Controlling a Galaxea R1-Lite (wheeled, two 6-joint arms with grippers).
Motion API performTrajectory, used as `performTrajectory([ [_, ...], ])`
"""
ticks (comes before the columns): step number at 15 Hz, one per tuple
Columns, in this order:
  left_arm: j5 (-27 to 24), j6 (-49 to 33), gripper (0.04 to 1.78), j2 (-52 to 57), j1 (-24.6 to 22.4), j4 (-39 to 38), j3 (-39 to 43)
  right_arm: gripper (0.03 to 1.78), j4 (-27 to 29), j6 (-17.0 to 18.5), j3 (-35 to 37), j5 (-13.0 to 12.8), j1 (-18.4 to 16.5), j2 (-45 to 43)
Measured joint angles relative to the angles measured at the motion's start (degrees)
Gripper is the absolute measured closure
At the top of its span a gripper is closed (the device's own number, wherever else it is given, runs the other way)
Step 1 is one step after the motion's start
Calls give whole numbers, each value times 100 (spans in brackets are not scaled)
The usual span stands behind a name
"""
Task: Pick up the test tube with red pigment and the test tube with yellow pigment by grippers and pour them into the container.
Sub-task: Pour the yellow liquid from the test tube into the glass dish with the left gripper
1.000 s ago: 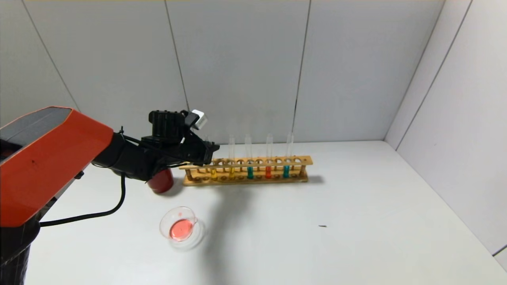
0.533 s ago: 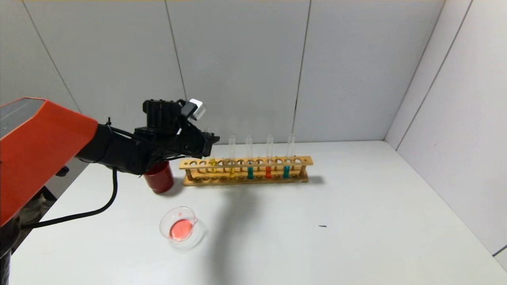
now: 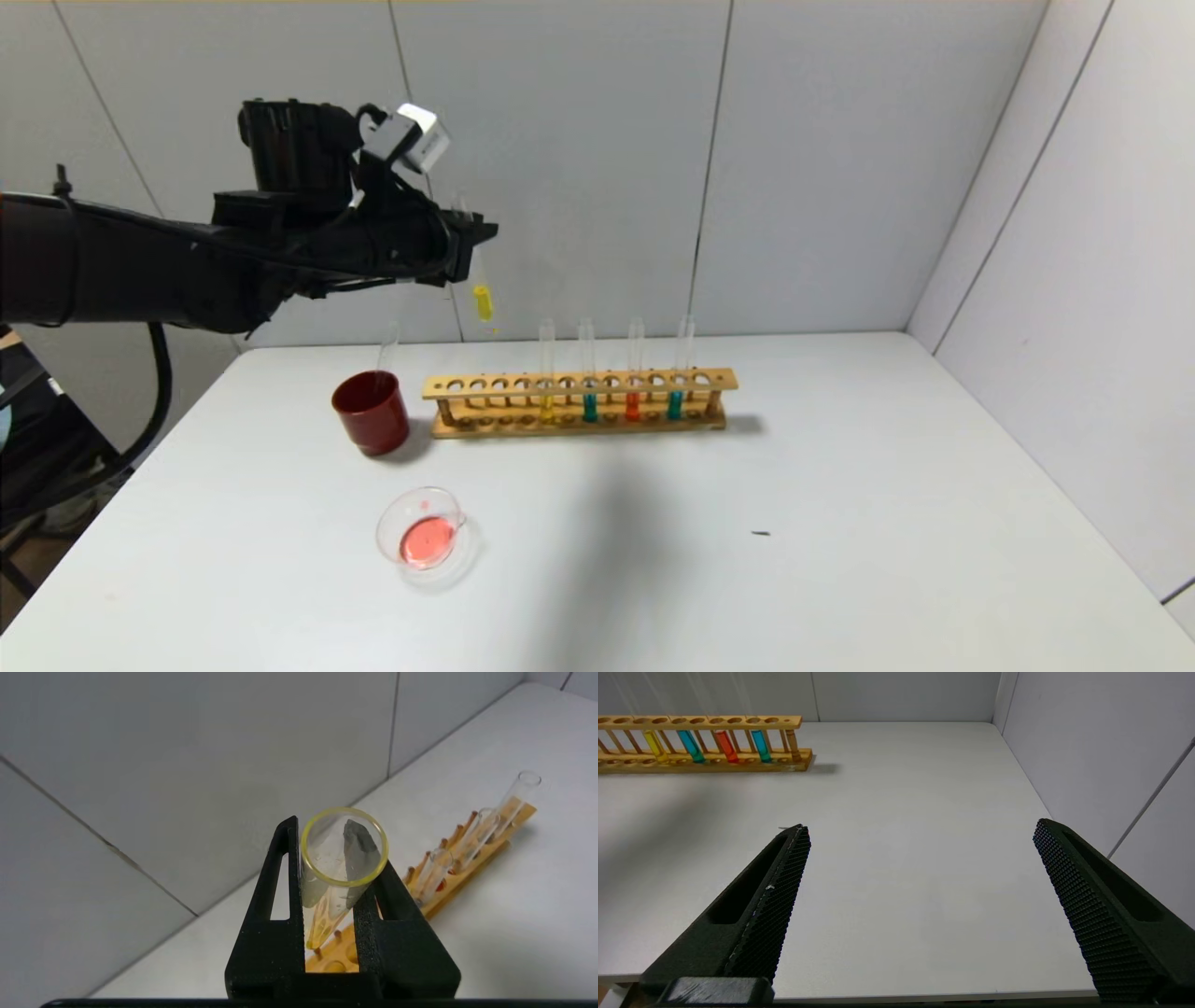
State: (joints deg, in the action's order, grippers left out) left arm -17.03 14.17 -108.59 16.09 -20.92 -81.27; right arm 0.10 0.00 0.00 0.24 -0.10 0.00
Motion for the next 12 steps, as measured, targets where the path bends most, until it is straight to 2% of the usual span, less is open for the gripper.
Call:
performTrajectory([
  [2,135,269,148,313,5,279,123,6,0,0,0,0,0,0],
  [4,247,844,148,678,-13,681,630,6,0,0,0,-2,0,0],
  [9,321,3735,148,1237,-479,653,2306,6,0,0,0,-2,0,0],
  [12,301,5303,148,1273,-592,367,2720,6,0,0,0,0,0,0],
])
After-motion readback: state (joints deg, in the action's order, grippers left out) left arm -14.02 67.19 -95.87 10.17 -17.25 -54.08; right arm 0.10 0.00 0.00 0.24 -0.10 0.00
